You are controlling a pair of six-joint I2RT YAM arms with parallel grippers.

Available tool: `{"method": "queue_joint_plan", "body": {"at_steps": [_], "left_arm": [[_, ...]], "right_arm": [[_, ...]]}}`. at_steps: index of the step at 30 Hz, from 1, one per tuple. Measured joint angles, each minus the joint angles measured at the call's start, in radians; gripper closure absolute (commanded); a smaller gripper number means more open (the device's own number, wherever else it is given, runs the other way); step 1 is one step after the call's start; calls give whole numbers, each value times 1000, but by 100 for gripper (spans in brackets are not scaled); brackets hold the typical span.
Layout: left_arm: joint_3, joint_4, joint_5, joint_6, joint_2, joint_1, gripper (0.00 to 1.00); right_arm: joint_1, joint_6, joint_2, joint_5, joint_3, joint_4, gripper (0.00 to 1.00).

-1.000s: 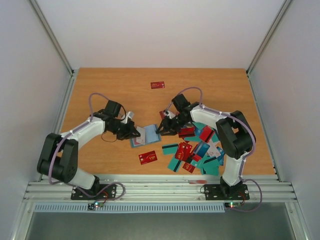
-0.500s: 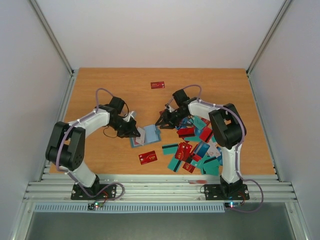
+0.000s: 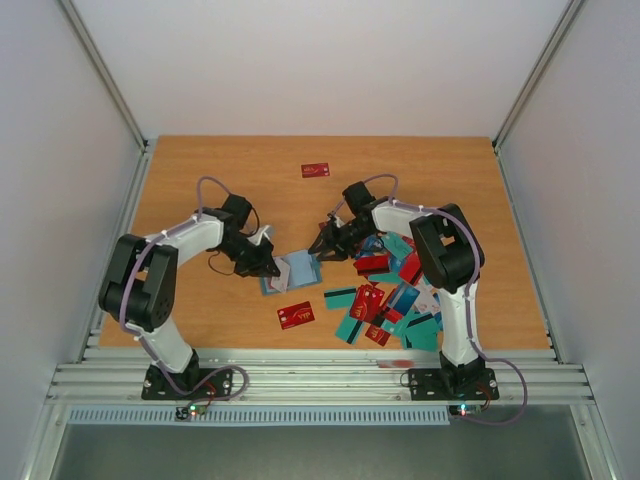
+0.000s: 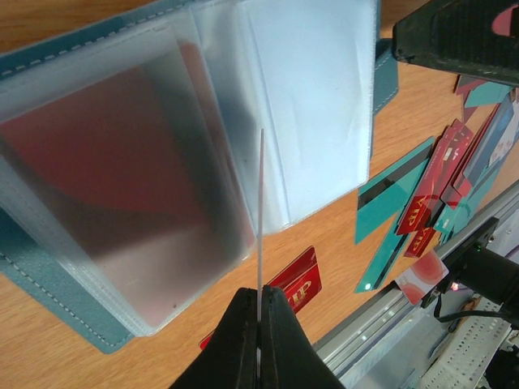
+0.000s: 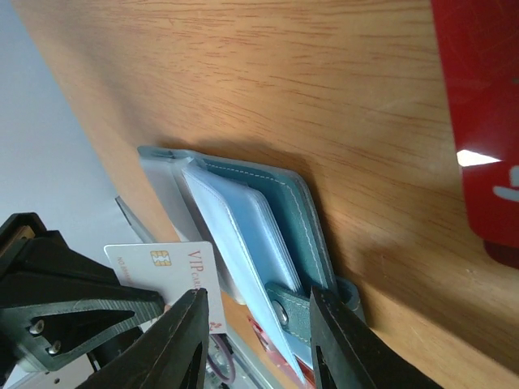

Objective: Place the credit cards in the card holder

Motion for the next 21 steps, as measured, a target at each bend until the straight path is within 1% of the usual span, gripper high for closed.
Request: {"method": "queue_joint_plan", "body": {"at_steps": [11, 21], "left_arm": [[0, 5, 9, 22, 29, 0, 100], [-12, 35, 53, 22, 46, 0, 100]], "right_arm": [[0, -1, 13, -15, 0, -3, 64], [0, 0, 29, -35, 0, 3, 65]]}}
